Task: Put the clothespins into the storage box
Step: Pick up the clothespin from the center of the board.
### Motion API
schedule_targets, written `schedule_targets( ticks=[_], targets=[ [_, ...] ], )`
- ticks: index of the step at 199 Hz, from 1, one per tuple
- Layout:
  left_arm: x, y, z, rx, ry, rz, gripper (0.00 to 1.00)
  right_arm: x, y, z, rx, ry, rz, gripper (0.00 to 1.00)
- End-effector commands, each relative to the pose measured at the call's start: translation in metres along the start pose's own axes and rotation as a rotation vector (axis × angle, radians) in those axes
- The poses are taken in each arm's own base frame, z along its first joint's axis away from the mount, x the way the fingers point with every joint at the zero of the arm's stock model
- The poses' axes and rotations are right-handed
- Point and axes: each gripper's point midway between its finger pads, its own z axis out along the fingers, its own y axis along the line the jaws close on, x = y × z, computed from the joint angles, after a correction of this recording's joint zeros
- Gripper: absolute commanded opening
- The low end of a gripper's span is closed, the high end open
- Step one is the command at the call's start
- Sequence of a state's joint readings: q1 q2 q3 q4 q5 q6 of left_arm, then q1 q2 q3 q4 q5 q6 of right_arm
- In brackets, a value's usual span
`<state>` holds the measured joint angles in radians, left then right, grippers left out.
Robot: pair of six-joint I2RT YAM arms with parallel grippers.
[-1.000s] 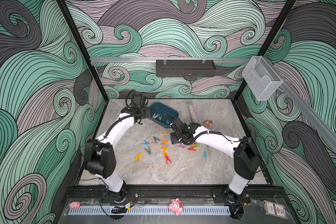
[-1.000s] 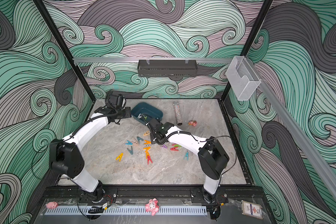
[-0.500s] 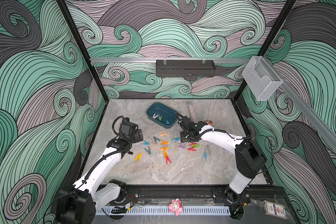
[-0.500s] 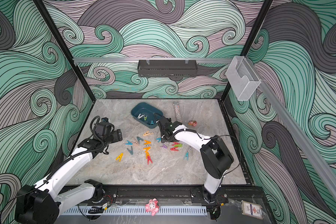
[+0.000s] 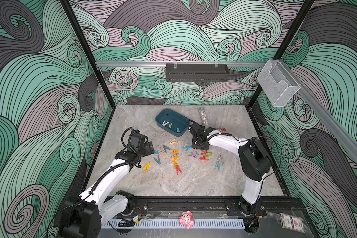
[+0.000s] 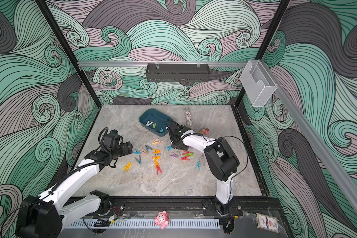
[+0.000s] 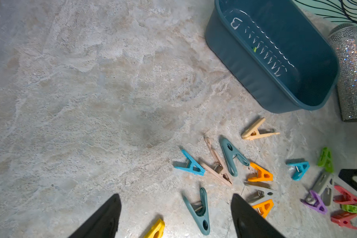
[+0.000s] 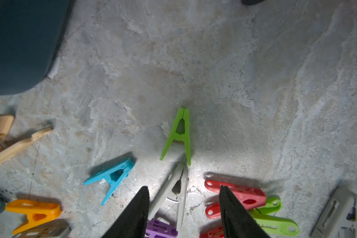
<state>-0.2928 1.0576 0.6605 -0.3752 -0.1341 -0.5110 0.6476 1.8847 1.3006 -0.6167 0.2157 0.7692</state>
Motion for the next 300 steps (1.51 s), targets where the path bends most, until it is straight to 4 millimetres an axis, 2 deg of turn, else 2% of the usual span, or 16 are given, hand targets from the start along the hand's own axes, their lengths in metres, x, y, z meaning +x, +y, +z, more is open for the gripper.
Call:
schedule_targets(
  ticks=[1,108,171,205,244,300],
  targets=[
    [-0.003,-0.011,0.002,0.043,-0.005,-0.017,0.85,-0.003,0.001,0.012,-0.012,0.017,0.056,0.53],
    [0.005,-0.023,0.013,0.069,0.045,0.011,0.84,-0.017,0.004,0.034,-0.025,0.042,0.05,0.41],
    [0.028,-0.062,0.028,0.134,0.164,0.208,0.85,-0.019,0.004,0.04,-0.022,0.045,0.055,0.35],
    [0.035,-0.079,0.033,0.15,0.184,0.261,0.85,-0.018,0.002,0.043,-0.019,0.052,0.053,0.3],
    [0.036,-0.087,0.036,0.154,0.189,0.287,0.85,-0.022,0.003,0.04,-0.04,0.04,0.048,0.27],
    [0.034,-0.087,0.037,0.142,0.183,0.301,0.85,-0.038,0.016,0.016,-0.112,-0.006,0.027,0.26]
  ],
)
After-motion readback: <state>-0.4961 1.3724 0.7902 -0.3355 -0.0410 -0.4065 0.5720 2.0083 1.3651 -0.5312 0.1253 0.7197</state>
